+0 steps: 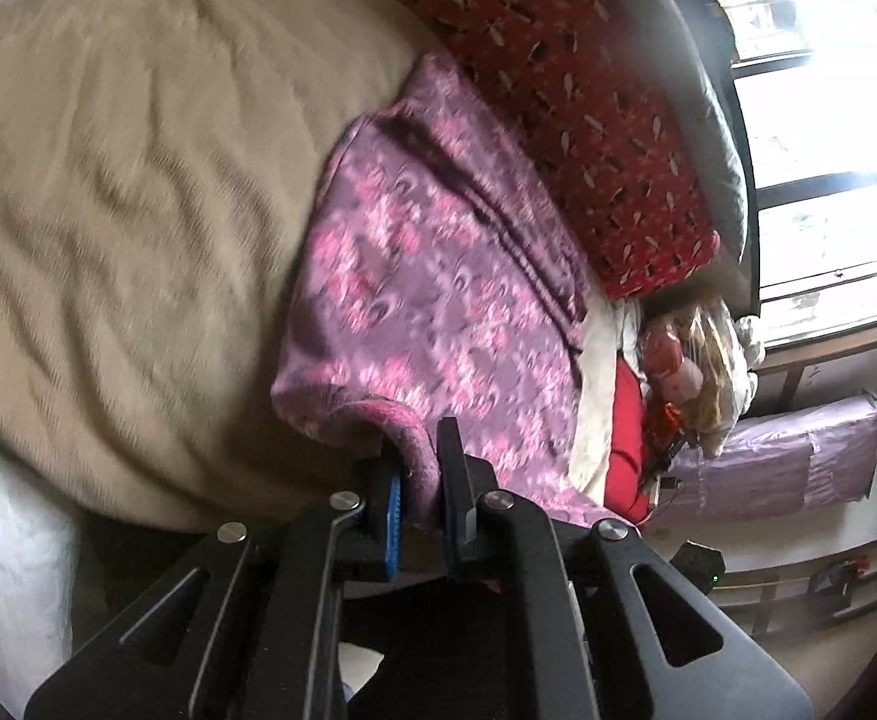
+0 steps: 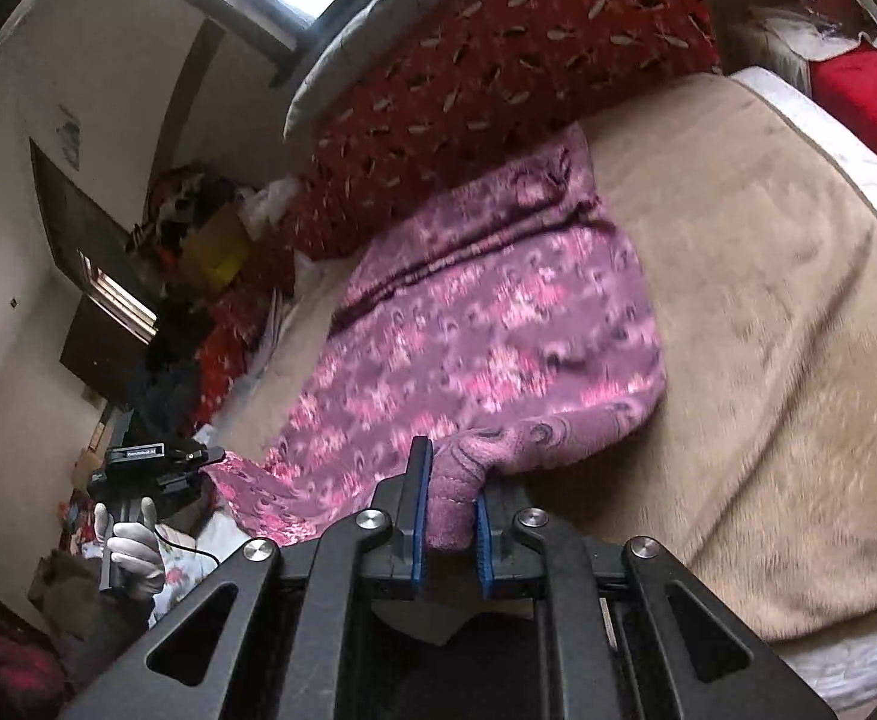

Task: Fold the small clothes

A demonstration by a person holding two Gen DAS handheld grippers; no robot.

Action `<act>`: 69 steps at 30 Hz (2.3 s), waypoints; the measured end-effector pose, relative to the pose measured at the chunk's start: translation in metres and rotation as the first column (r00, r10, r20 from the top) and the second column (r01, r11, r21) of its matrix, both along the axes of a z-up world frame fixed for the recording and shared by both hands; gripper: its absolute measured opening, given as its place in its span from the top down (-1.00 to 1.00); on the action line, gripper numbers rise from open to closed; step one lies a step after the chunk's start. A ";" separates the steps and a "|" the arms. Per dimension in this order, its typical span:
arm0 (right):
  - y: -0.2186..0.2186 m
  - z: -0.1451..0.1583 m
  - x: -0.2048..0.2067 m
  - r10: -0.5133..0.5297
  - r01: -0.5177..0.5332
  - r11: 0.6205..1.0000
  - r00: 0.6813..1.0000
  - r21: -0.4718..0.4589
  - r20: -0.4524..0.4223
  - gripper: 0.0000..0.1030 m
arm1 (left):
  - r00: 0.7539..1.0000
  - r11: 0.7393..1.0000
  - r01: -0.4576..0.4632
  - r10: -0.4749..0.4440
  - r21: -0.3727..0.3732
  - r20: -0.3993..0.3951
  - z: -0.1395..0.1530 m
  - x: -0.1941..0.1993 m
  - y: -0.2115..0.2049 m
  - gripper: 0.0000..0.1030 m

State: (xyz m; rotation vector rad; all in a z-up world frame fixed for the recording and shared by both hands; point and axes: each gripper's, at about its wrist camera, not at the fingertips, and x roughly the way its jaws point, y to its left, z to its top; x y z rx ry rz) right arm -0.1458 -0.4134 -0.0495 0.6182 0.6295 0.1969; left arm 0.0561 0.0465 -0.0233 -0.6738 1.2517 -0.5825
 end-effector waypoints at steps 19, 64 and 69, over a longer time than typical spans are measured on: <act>-0.067 0.006 0.146 -0.073 0.071 0.988 0.997 0.135 0.010 0.77 | 0.996 0.995 -0.090 0.089 0.044 0.019 -0.005 0.151 -0.037 0.85; -0.198 -0.041 0.319 -0.338 0.362 0.904 0.931 0.228 -0.138 0.04 | 0.997 0.983 -0.028 0.041 0.183 -0.064 -0.032 0.369 -0.100 -0.01; -0.175 -0.049 0.344 -0.294 0.321 0.931 0.941 0.172 -0.165 0.05 | 0.998 0.960 0.043 -0.027 0.276 -0.061 -0.049 0.355 -0.134 0.04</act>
